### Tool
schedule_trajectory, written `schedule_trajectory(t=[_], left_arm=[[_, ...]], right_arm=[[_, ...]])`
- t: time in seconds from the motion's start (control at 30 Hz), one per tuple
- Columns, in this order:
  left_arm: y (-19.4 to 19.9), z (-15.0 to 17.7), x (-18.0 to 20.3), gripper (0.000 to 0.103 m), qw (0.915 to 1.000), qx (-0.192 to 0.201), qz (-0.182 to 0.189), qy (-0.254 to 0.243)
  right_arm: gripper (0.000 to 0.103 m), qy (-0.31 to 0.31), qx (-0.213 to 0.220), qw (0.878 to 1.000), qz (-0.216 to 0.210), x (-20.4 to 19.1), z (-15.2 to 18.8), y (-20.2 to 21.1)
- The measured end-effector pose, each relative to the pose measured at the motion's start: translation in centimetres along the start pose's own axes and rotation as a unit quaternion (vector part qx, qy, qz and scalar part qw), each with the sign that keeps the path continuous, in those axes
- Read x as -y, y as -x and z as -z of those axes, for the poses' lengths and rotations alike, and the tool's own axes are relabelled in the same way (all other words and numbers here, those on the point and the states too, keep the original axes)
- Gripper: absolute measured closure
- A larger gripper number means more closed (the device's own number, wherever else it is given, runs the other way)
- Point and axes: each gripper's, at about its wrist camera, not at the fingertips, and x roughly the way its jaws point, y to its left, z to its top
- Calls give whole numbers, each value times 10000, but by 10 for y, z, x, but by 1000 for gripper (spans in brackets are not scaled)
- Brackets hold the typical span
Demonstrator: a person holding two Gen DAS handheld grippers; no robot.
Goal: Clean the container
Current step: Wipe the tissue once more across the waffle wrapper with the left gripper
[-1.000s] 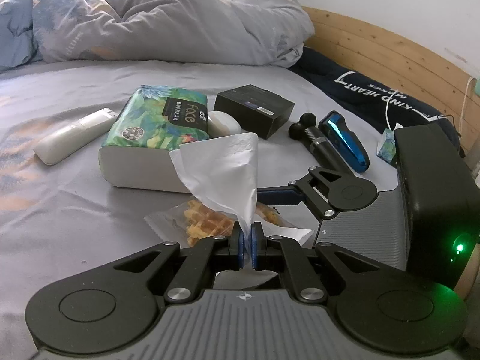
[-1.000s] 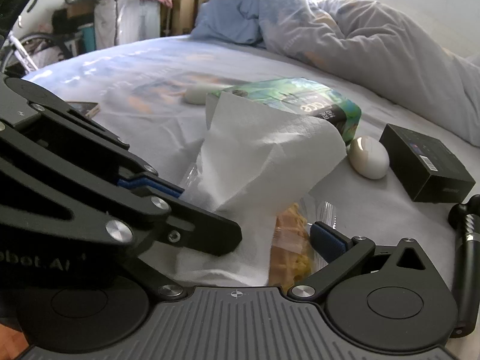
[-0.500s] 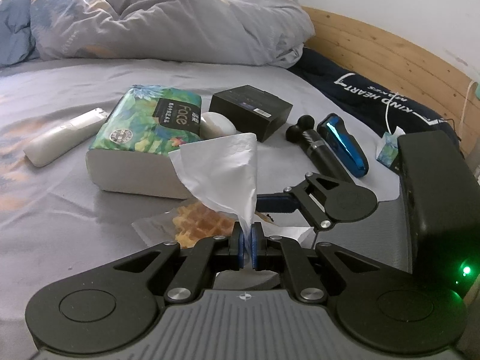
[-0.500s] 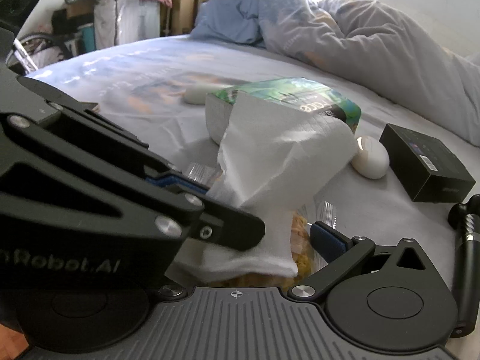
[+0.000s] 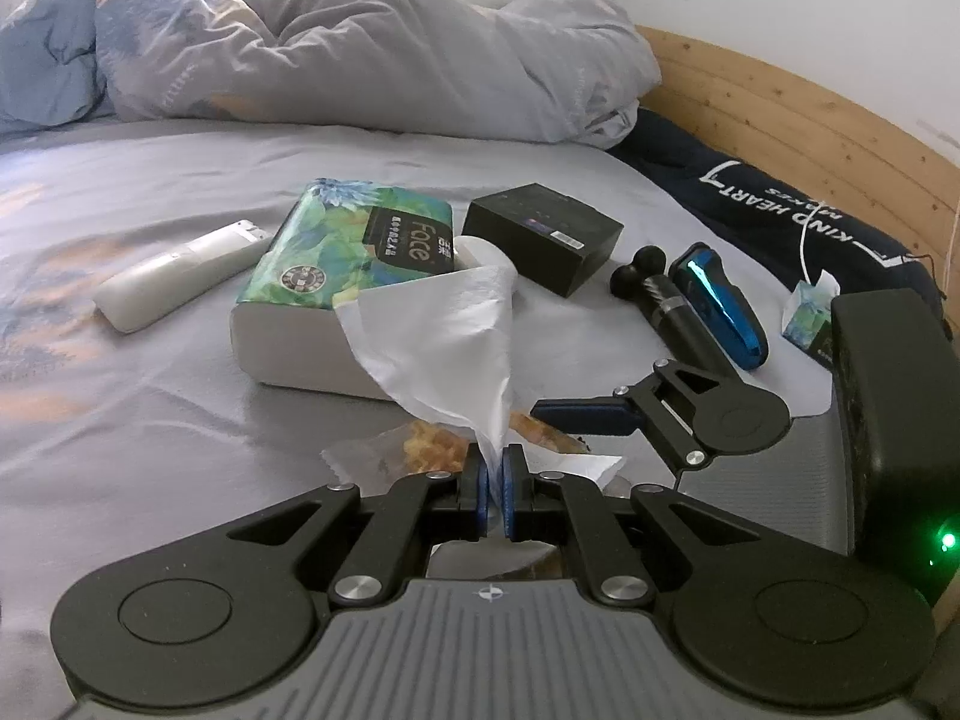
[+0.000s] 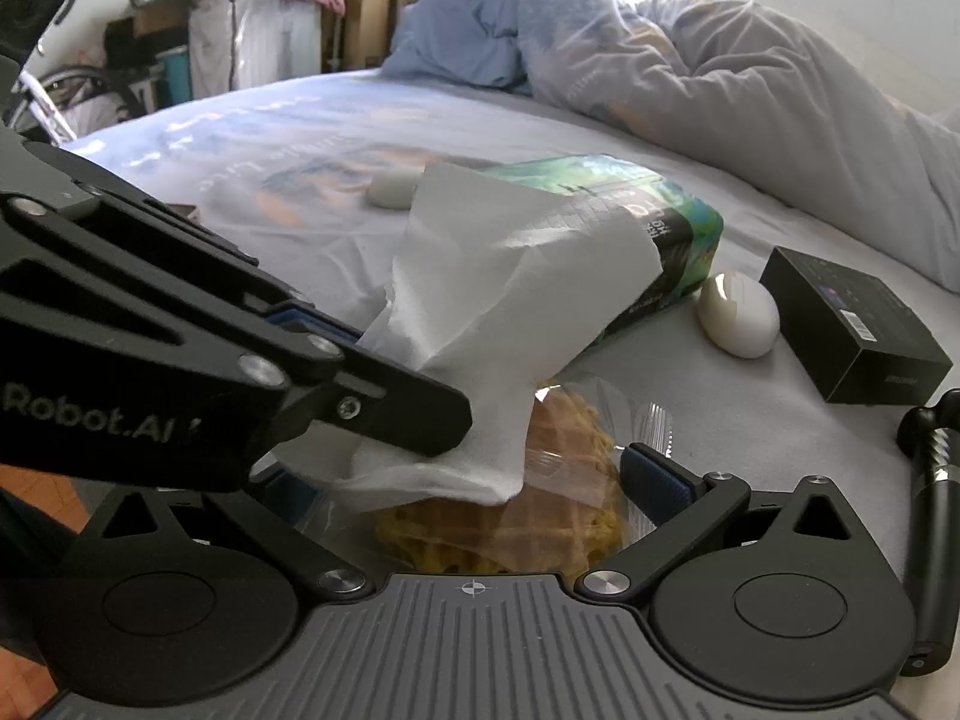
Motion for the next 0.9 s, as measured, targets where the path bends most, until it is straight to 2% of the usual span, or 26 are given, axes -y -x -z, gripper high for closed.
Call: schedule_trajectory(t=[0.33,0.9], left_arm=[[2,7,7,94,9996,-118,196,-149],[-9,1,7,94,9995,-107,278,94]], right_arm=[[0,-11,-5,10000,28,-1,-1,0],[0,-59,8,10000,28,0,0,0]])
